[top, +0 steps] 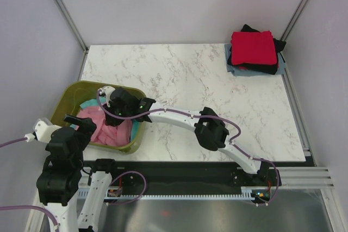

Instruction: Fold and stack the t-shirts

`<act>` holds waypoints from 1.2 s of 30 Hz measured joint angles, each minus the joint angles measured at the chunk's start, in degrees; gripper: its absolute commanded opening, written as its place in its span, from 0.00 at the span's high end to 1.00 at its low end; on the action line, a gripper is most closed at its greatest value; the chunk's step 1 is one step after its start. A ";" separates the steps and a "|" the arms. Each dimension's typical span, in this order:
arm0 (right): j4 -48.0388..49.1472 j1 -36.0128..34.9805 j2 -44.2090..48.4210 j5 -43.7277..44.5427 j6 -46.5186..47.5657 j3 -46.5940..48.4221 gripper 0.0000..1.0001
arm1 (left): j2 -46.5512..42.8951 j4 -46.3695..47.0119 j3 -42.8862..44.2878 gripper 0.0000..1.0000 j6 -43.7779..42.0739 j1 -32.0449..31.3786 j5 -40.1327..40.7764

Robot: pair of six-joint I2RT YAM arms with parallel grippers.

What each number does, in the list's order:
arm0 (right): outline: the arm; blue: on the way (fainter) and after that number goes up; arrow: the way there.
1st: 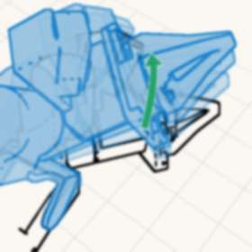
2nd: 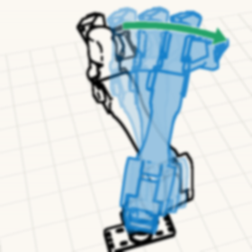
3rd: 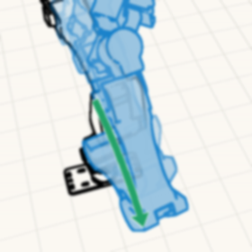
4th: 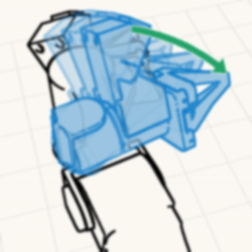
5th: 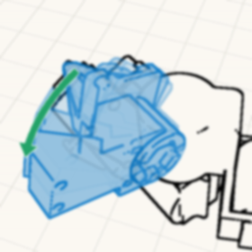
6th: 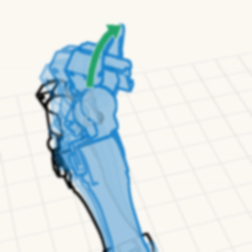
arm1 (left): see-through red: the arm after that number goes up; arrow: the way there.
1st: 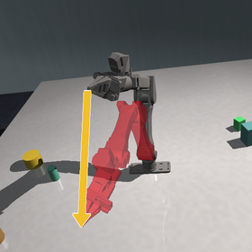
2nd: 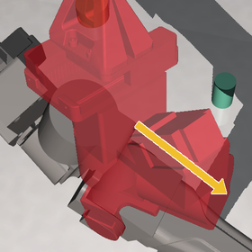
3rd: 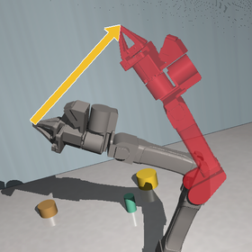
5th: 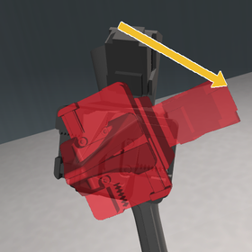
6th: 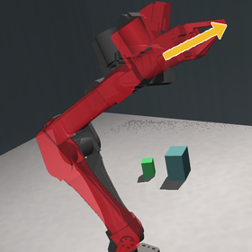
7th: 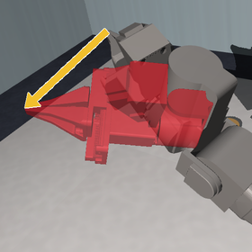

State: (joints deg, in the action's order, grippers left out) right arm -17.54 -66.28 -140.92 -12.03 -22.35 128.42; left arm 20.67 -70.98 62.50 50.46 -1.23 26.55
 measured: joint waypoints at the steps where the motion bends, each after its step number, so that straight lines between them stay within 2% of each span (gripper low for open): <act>1: 0.02 -0.02 -0.28 -0.07 -0.26 0.00 0.99 | -0.11 0.00 0.00 0.09 -0.04 -0.07 0.00; 7: -1.14 0.76 -0.79 0.52 -0.11 1.05 1.00 | -0.26 0.04 0.02 0.04 -1.16 -0.57 1.53; 11: -6.23 4.44 0.09 0.57 0.13 8.87 1.00 | -0.07 0.02 1.46 0.02 -2.75 -2.38 4.81; 13: -7.37 8.04 3.58 1.66 0.96 10.49 1.00 | 0.02 0.35 3.39 0.02 -3.82 -3.48 5.40; 16: -8.63 14.80 14.16 5.81 3.37 10.08 1.00 | 0.02 2.27 5.11 0.00 -6.32 -4.46 4.74; 20: -7.69 21.11 38.82 15.45 7.67 1.79 1.00 | -0.20 5.51 4.26 0.00 -10.14 -5.03 1.25; 23: -3.61 19.04 61.11 21.51 10.40 -6.93 1.00 | -0.26 7.98 1.11 0.00 -12.72 -5.03 -3.54; 27: 2.89 17.27 83.69 27.02 11.47 -17.99 1.00 | 3.76 11.21 -2.69 0.02 -14.82 -5.03 -12.76; 31: 4.63 17.46 92.56 30.86 9.75 -30.88 1.00 | 15.85 16.76 -4.59 0.00 -16.24 -5.03 -22.10; 36: -2.12 17.51 89.96 30.51 5.38 -48.28 1.00 | 33.92 23.08 -3.96 0.00 -18.10 -5.20 -28.24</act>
State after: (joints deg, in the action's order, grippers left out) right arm -19.66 -48.77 -50.96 18.48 -16.97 80.14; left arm 54.59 -47.90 58.54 32.36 -6.44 -1.69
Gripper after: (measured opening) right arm 0.013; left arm 0.993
